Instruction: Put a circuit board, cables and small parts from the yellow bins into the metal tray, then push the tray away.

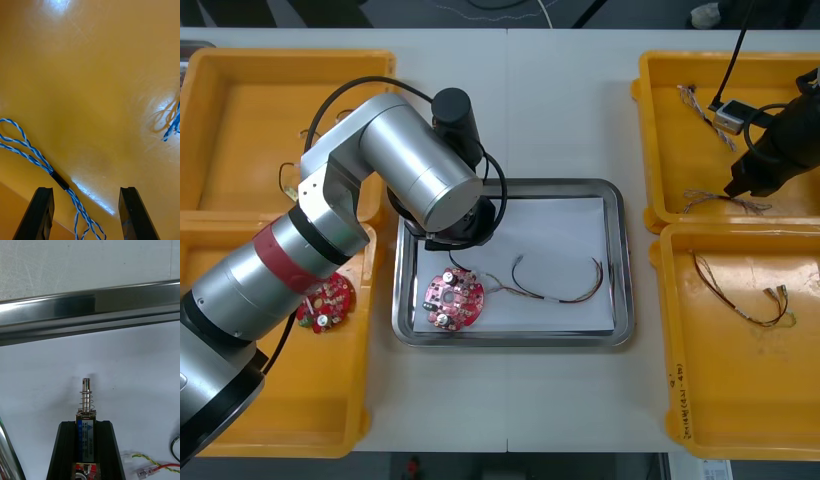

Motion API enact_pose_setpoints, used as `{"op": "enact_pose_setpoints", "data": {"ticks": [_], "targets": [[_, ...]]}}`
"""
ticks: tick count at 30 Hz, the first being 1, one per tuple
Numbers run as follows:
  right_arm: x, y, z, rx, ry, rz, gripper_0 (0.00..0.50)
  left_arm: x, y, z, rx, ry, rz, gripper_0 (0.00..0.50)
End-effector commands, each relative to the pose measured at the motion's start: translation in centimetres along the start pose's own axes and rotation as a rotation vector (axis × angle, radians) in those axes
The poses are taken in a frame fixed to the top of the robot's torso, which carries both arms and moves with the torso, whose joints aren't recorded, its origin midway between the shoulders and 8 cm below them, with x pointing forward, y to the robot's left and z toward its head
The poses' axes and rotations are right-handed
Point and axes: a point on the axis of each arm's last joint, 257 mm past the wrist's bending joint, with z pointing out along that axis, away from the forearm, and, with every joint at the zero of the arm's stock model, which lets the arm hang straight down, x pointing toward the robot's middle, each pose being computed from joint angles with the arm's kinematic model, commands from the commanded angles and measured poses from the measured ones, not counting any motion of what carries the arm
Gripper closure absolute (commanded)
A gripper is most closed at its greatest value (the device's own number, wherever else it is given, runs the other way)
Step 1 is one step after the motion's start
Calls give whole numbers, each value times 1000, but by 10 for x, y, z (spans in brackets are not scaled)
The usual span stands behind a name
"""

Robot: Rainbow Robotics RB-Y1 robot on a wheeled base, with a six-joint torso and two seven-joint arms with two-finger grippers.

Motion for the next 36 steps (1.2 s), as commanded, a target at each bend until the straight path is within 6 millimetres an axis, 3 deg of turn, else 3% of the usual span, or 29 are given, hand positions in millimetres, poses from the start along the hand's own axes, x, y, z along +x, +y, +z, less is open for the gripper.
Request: {"op": "enact_pose_setpoints", "data": {"ticks": [1,9,10,11,12,13,19,24,30,36], "targets": [[-11,-4,-5,23,-4,-37,0,5,5,9,-18,-4,71,498],[-2,-4,9,47,12,-60,0,7,8,13,-30,-7,76,478],[0,-2,12,47,18,-67,0,6,8,13,-30,-9,79,319],[-1,-2,13,47,17,-68,0,7,9,14,-31,-9,80,227],[-1,-1,15,48,18,-74,0,7,9,14,-31,-9,80,61],[2,1,17,46,24,-76,0,6,9,13,-32,-10,82,0],[7,2,19,39,31,-73,0,3,12,12,-34,-15,76,0],[11,3,17,28,37,-73,0,-9,7,-2,-5,-47,49,0],[9,-1,5,26,32,-88,0,-22,10,-35,12,-67,-2,0],[9,-8,-12,35,27,-98,0,-32,26,-77,14,-83,-76,0]]}}
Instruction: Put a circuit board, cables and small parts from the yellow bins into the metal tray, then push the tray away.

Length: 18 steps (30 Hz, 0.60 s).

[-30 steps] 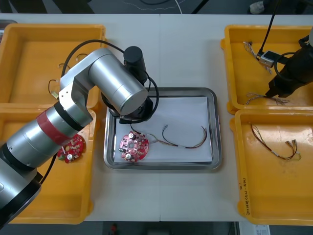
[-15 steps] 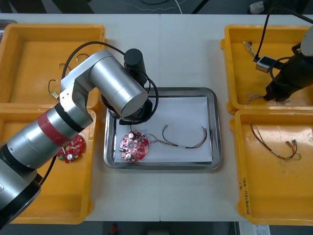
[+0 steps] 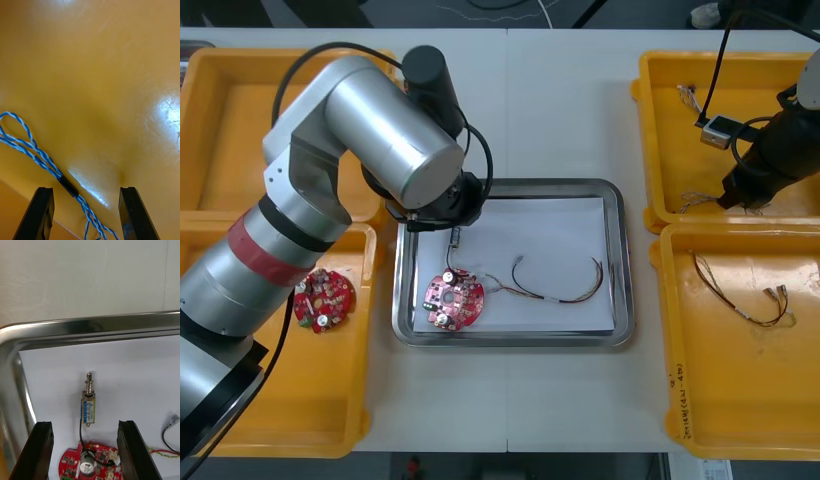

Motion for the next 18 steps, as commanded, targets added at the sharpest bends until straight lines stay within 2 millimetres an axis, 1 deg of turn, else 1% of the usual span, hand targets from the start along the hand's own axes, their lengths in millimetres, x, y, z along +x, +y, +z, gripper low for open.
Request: {"op": "enact_pose_setpoints", "data": {"ticks": [1,4,6,8,10,13,16,17,18], "targets": [[7,-22,-26,46,-9,-38,0,-20,14,-40,22,-50,-34,0],[8,-22,-26,45,-6,-43,0,-25,26,-55,16,-60,-70,0],[12,-22,-24,43,0,-47,0,-29,42,-70,2,-68,-105,0],[14,-21,-22,42,3,-51,0,-39,52,-79,7,-96,-135,0],[18,-22,-21,42,9,-52,0,-50,68,-88,8,-123,-174,0],[22,-20,-19,37,13,-53,0,-58,83,-95,3,-139,-212,0],[27,-19,-13,39,14,-56,0,-67,113,-98,-25,-145,-277,0],[27,-19,-13,39,14,-56,0,-67,113,-98,-25,-145,-277,0],[28,-20,-10,43,11,-60,0,-70,132,-97,-43,-136,-315,0]]}}
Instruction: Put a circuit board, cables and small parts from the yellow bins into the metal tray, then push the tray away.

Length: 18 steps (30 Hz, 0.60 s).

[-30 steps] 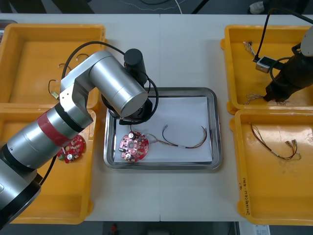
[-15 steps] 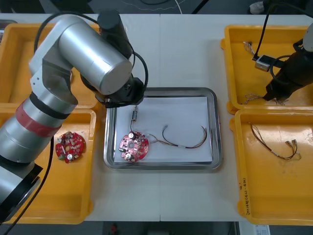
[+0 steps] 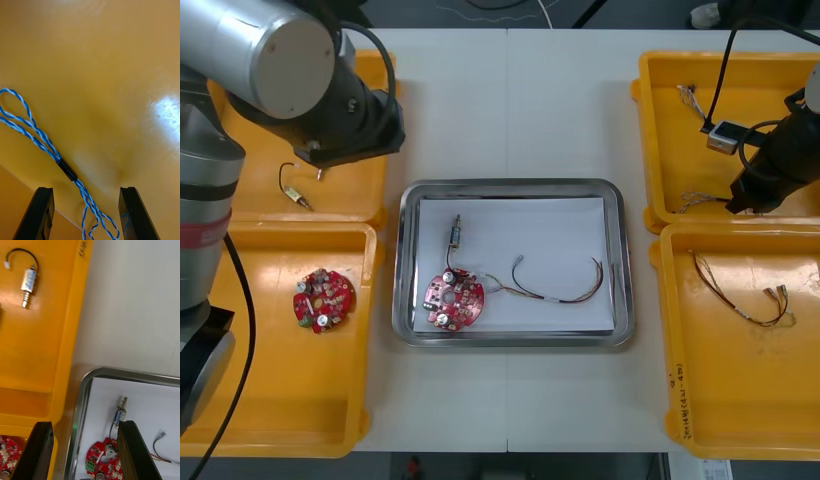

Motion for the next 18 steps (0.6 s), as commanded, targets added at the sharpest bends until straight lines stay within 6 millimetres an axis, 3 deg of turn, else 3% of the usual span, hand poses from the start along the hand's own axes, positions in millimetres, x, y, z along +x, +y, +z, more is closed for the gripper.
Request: {"op": "enact_pose_setpoints", "data": {"ticks": [1,10,18], "targets": [[16,-19,-9,44,-6,-27,0,-27,53,-8,-60,-18,-76,0],[12,-18,-4,51,-24,-25,0,-47,101,-2,-136,31,-169,0],[0,-12,1,47,-48,-34,0,-61,112,3,-163,96,-223,0]]}}
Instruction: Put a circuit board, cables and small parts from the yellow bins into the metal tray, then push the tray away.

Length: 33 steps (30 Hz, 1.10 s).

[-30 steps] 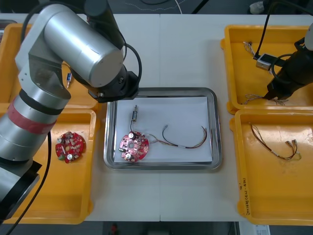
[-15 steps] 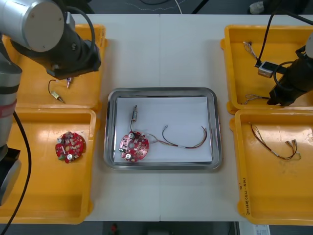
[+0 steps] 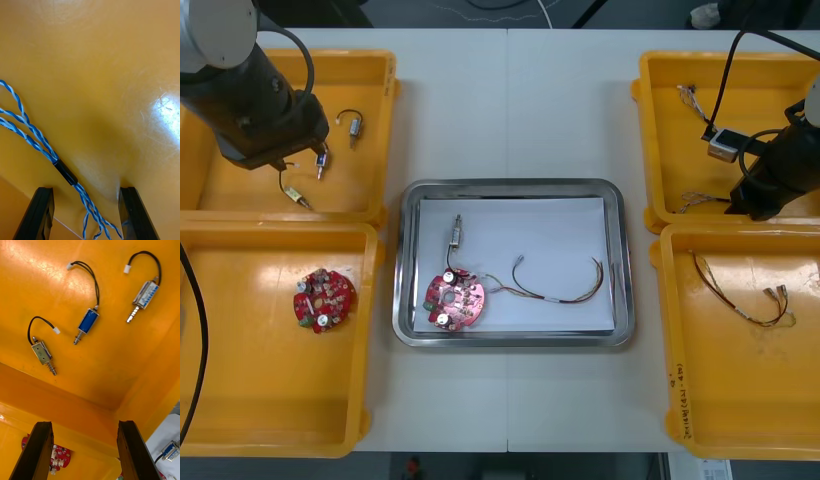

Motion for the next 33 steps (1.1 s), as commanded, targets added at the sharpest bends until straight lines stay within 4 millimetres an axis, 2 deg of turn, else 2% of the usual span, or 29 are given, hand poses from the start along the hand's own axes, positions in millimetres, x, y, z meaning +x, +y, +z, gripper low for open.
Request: {"op": "enact_pose_setpoints", "data": {"ticks": [1,19,20,22,23,24,25,27,33], "targets": [[-8,-11,-9,36,-36,-39,0,-35,0,-27,5,-27,14,0],[-18,0,2,24,-56,-54,0,-43,38,-8,-17,152,23,0],[-20,0,1,25,-60,-55,74,-42,40,-7,-19,161,24,0],[-19,1,3,22,-58,-53,308,-40,43,-3,-24,179,38,0],[-20,3,4,20,-60,-51,391,-39,48,1,-31,190,43,0],[-19,3,5,18,-60,-52,433,-40,48,4,-29,186,52,0],[-19,3,5,19,-60,-53,441,-42,49,6,-29,184,54,0],[-18,5,7,13,-62,-49,500,-45,51,14,-22,177,64,0],[-21,4,7,17,-73,-47,500,-53,52,29,-14,152,81,0]]}}
